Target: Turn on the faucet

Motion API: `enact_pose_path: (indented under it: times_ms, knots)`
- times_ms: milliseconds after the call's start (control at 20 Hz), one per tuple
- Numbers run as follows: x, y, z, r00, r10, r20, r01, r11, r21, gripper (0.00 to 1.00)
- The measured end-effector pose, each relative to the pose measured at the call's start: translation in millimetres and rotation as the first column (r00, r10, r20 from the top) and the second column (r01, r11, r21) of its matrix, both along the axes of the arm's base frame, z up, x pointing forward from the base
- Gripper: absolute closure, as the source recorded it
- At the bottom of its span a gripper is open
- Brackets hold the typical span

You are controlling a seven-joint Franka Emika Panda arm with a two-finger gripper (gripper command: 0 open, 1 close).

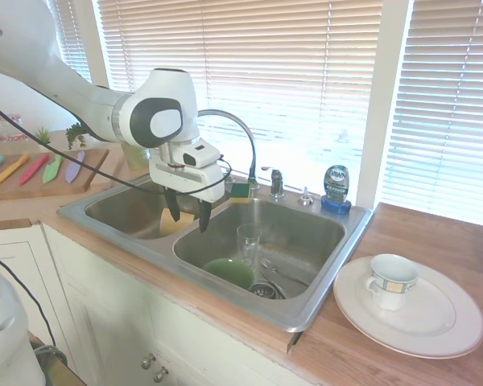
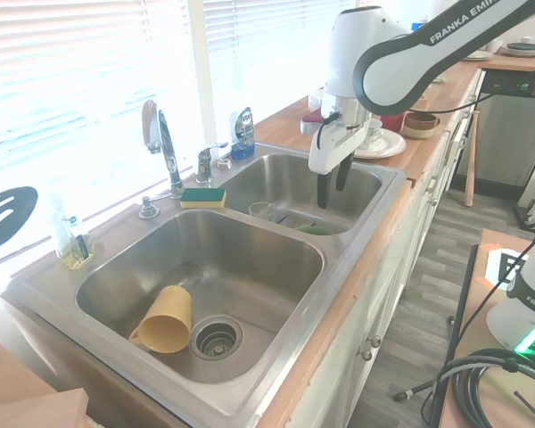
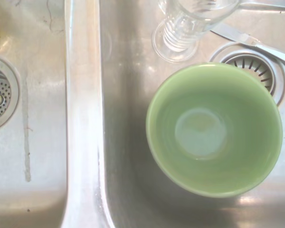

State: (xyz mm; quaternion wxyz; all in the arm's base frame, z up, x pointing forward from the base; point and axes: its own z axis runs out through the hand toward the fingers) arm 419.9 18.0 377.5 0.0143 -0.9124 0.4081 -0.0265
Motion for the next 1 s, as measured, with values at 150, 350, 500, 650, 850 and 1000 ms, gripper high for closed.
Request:
enact_pose_path:
  times_ms: [150, 350, 500, 650, 850, 1000]
  knots:
    - [-0.5, -0.7, -1.7, 1.000, -0.003, -0.010, 0.003, 1.000, -0.005, 0.00]
    - [1.0, -5.4, -4.3, 1.000, -0.012, -0.017, 0.012, 1.000, -0.009, 1.00]
    - [1.4, -5.7, -7.4, 1.000, -0.013, -0.023, 0.013, 1.000, -0.009, 1.00]
    - [1.7, -6.1, -8.8, 1.000, -0.014, -0.026, 0.013, 1.000, -0.009, 1.00]
    - [2.1, -7.7, -9.3, 0.999, -0.016, -0.028, 0.015, 1.000, -0.008, 1.00]
    - [3.1, -10.3, -10.1, 0.999, -0.016, -0.030, 0.015, 1.000, -0.006, 1.00]
